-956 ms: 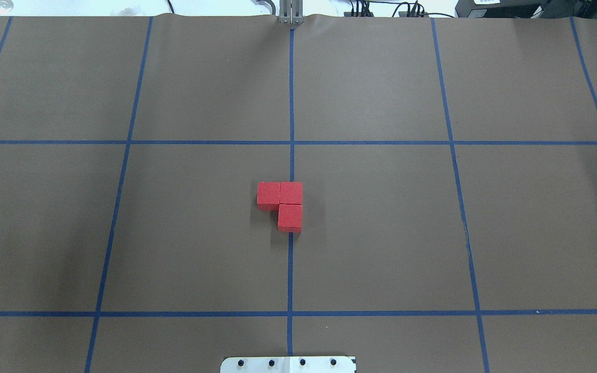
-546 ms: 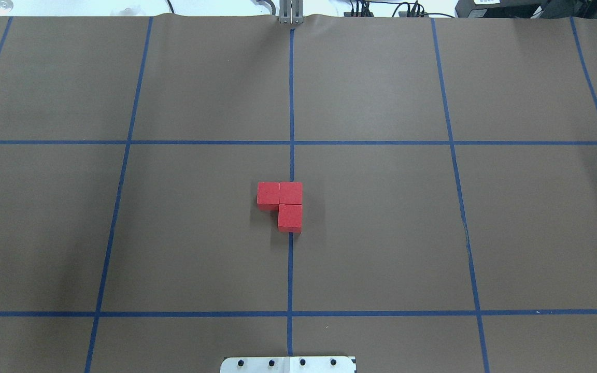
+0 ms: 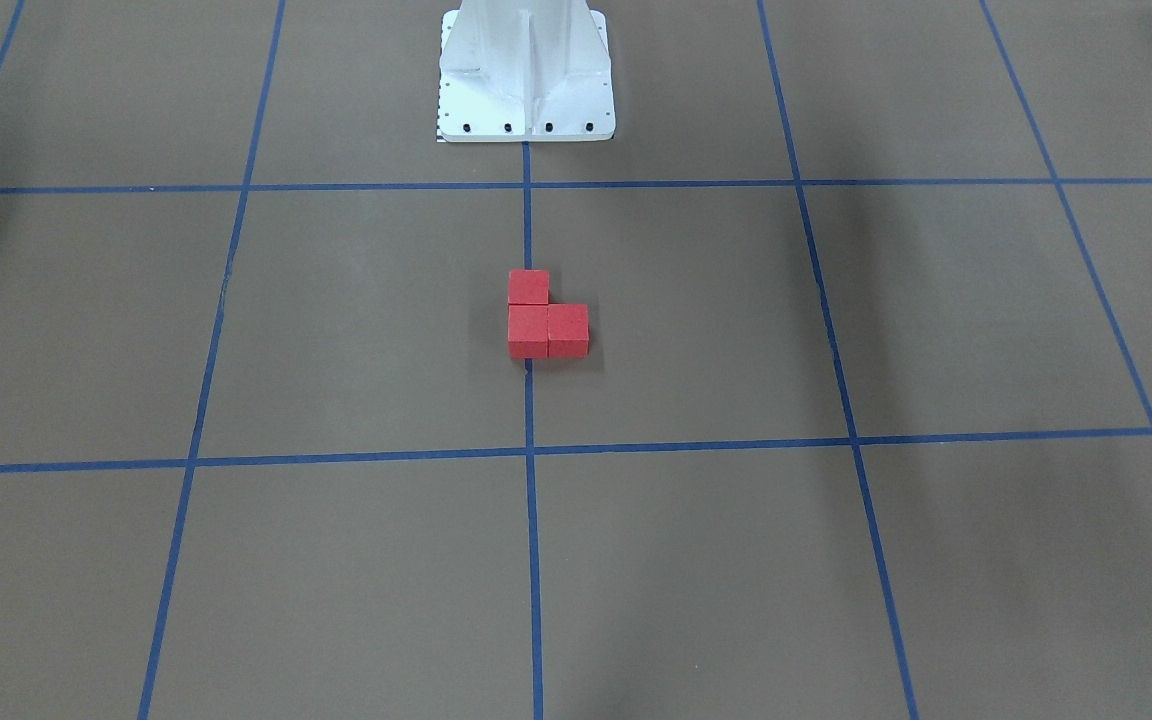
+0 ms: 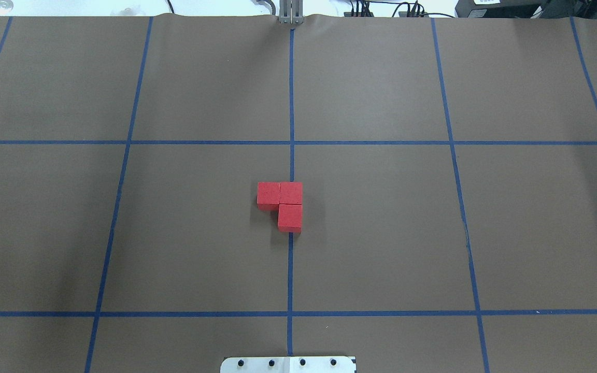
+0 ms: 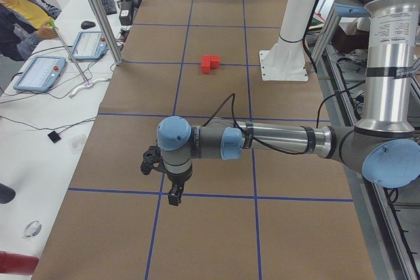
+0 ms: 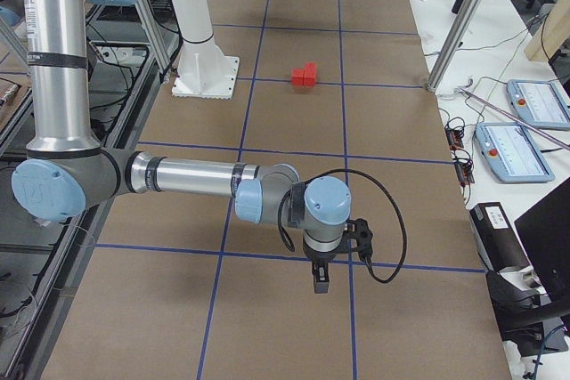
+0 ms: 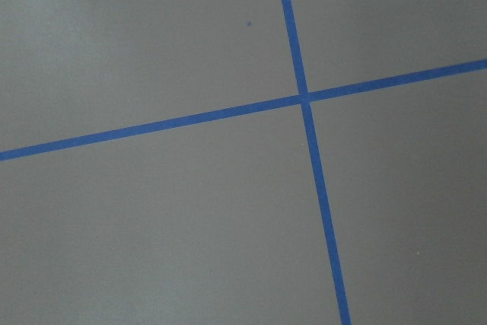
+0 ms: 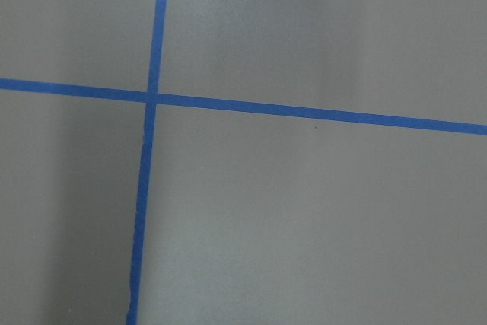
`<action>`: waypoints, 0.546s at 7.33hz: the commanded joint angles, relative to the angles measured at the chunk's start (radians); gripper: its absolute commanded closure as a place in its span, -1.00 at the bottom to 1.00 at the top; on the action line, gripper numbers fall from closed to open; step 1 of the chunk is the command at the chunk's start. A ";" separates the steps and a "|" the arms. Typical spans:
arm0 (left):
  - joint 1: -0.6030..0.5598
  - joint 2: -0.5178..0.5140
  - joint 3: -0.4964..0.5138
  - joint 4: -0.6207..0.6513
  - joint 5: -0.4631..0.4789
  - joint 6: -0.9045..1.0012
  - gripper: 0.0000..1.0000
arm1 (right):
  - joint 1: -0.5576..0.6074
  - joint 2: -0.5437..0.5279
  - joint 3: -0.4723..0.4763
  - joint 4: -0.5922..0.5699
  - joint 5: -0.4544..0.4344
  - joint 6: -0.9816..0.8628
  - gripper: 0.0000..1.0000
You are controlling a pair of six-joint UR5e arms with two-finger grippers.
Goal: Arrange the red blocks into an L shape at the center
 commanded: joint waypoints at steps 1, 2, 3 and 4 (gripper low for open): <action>0.000 0.001 0.002 0.000 0.000 -0.001 -1.00 | 0.000 -0.012 0.025 -0.029 -0.014 -0.003 -1.00; 0.000 0.001 0.002 -0.002 -0.002 0.000 -1.00 | 0.000 -0.026 0.025 -0.026 -0.011 -0.007 -1.00; 0.000 0.001 0.002 -0.002 -0.002 0.000 -1.00 | 0.000 -0.026 0.027 -0.028 -0.011 -0.009 -1.00; 0.000 0.008 0.002 -0.002 -0.005 0.000 -1.00 | 0.000 -0.027 0.027 -0.026 -0.009 -0.012 -1.00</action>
